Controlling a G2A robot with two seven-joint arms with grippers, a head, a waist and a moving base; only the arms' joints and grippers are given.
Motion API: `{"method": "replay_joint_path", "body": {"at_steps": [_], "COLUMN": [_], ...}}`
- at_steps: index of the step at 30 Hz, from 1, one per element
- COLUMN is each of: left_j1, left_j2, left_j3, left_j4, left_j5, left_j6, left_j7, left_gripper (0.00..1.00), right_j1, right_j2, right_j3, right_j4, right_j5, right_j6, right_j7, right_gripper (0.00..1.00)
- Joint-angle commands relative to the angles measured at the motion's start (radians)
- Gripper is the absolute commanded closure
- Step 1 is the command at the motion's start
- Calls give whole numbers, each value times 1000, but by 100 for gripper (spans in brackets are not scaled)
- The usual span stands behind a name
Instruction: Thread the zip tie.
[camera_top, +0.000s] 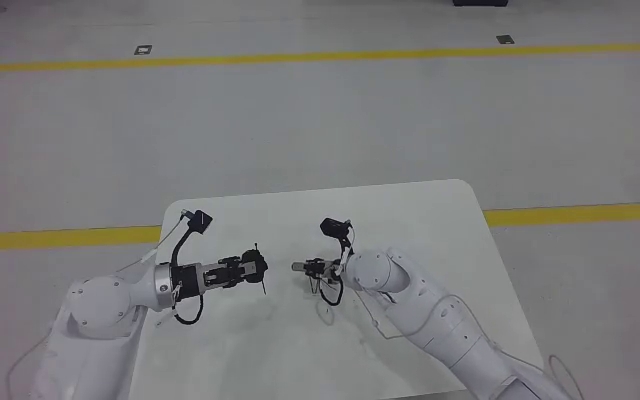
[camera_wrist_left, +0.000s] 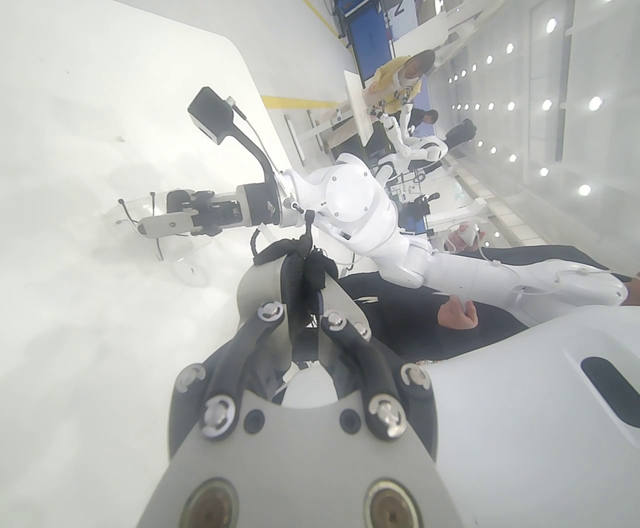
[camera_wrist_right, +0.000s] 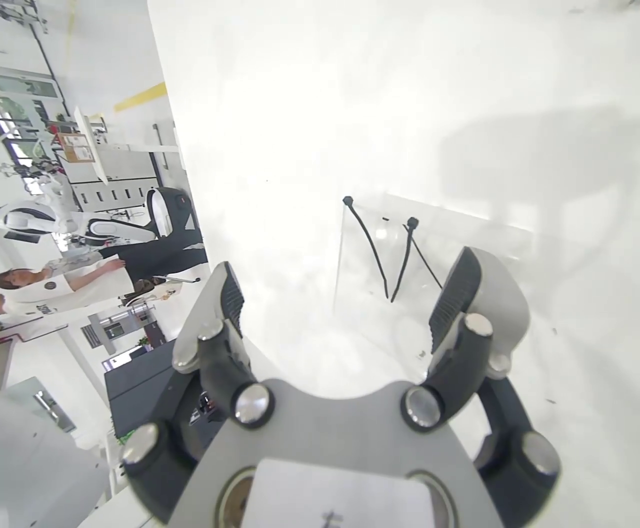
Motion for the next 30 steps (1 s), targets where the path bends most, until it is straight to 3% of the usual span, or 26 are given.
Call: {"method": "replay_joint_path", "body": {"at_steps": [1, 10, 21, 30], "left_j1": [0, 0, 0, 0], "left_j2": [0, 0, 0, 0], "left_j3": [0, 0, 0, 0], "left_j4": [0, 0, 0, 0], "left_j5": [0, 0, 0, 0], "left_j6": [0, 0, 0, 0], "left_j7": [0, 0, 0, 0], "left_gripper": [100, 100, 100, 100], "right_j1": [2, 10, 4, -1], "right_j2": [-2, -11, -18, -34], "right_j3": [1, 4, 21, 38], "right_j4": [4, 23, 34, 50], "right_j5": [0, -14, -77, -112], "right_j6": [0, 0, 0, 0], "right_j7": [0, 10, 32, 51], "right_gripper": [39, 63, 64, 71]}}
